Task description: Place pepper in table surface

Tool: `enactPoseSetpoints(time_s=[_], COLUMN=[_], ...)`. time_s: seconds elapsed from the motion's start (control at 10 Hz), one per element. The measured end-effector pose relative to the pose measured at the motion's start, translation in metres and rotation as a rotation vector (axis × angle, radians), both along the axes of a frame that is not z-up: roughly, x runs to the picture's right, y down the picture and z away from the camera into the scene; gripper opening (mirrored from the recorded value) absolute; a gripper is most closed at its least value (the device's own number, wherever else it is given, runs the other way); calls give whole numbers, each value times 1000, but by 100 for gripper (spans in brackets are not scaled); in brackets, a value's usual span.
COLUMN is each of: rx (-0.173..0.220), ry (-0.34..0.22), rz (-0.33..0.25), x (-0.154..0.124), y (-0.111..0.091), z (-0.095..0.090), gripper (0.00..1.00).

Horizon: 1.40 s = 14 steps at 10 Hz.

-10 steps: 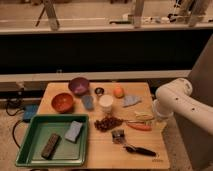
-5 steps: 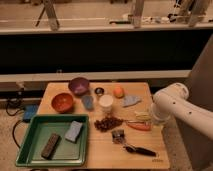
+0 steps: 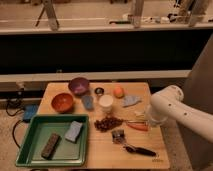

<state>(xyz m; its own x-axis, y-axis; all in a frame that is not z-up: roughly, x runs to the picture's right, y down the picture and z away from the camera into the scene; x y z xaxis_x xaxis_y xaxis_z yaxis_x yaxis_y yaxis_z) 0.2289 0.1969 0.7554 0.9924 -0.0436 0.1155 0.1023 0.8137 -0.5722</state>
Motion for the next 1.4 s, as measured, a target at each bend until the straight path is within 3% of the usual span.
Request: enactPoseSetpoints(time_s=[0.1,0.4,1.4], rx=[-1,-13,-46], ry=[-2,-20,-49], rz=[3,-2,0], x=[-1,-6,-18], y=[1,11,30], z=[1,11,37], gripper=[74,80,80])
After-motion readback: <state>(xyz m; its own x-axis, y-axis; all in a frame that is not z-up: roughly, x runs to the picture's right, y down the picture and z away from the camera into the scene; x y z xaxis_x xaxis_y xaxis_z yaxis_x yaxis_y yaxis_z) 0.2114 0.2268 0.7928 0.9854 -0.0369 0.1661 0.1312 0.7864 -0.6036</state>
